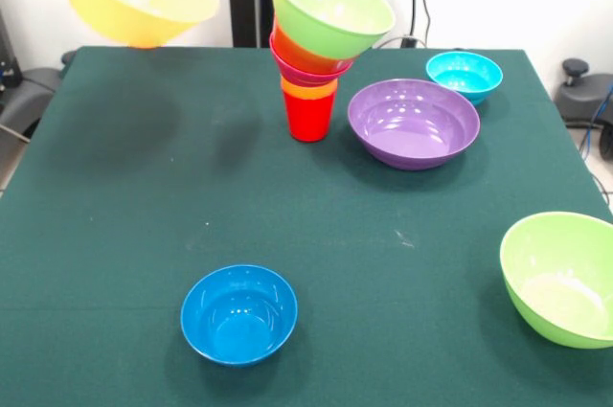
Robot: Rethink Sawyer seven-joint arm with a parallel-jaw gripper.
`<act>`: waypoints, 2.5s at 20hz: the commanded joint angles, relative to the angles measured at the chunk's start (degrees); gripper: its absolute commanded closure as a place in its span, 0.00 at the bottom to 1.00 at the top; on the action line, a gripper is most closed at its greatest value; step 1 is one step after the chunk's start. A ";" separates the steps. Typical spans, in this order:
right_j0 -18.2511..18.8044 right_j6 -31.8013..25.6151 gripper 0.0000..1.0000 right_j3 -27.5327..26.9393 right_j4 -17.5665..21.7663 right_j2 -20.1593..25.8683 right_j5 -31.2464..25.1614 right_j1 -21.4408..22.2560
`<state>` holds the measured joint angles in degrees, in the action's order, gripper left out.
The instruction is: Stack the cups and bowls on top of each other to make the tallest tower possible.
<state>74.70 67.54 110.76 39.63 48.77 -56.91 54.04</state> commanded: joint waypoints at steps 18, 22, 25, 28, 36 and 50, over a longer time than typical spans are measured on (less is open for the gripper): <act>-4.53 -10.66 1.00 2.20 -6.06 4.84 -10.41 6.42; -4.54 -10.88 1.00 2.27 -7.37 5.34 -11.71 8.10; -4.75 -10.77 1.00 2.54 -8.65 5.74 -12.51 9.62; -4.66 -10.78 1.00 3.03 -9.64 5.97 -12.89 11.10; -4.70 -9.98 1.00 4.95 -12.55 6.87 -13.13 14.15; -3.86 -8.32 1.00 11.18 -16.67 7.62 -8.83 19.25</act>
<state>73.56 67.54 114.10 24.34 54.33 -64.78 71.84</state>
